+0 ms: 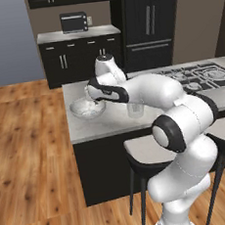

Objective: There are two ice cubes in the ice bowl. Place both ice cubes in the glass cup.

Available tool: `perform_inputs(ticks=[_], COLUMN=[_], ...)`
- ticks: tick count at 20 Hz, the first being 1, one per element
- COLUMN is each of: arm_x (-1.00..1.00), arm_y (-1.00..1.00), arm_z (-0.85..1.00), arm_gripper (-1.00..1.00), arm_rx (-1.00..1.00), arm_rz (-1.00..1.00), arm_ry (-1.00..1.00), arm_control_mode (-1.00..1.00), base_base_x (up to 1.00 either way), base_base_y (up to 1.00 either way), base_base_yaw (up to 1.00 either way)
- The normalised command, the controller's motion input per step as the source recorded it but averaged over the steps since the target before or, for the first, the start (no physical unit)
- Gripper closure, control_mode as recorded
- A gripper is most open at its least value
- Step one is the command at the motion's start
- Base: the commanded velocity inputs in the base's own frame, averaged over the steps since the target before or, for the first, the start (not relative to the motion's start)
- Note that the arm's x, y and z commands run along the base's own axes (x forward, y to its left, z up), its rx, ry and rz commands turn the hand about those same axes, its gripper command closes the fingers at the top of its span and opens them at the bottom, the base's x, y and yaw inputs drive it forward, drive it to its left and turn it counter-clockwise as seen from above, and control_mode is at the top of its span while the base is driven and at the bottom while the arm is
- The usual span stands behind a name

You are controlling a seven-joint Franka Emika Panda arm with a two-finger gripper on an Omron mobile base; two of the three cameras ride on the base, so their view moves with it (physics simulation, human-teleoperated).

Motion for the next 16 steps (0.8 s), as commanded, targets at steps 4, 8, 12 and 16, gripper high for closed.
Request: perform_inputs(ticks=[4,8,12,16], arm_x=[0.41,0.63,0.37,0.17], arm_y=[0.07,0.2,0.36,0.03], arm_z=[-0.33,-0.16,-0.21,-0.55], arm_gripper=[-1.0,-1.0,-1.0,-1.0], arm_rx=[0.0,0.0,0.0,0.0], arm_rz=[0.0,0.0,0.0,0.0], arm_ry=[0.02,0.0,0.0,0.0], arm_control_mode=[-1.0,-1.0,-1.0,-1.0], base_base_x=[0.0,0.0,0.0,0.0], base_base_y=[0.0,0.0,0.0,0.0], base_base_yaw=[0.0,0.0,0.0,0.0])
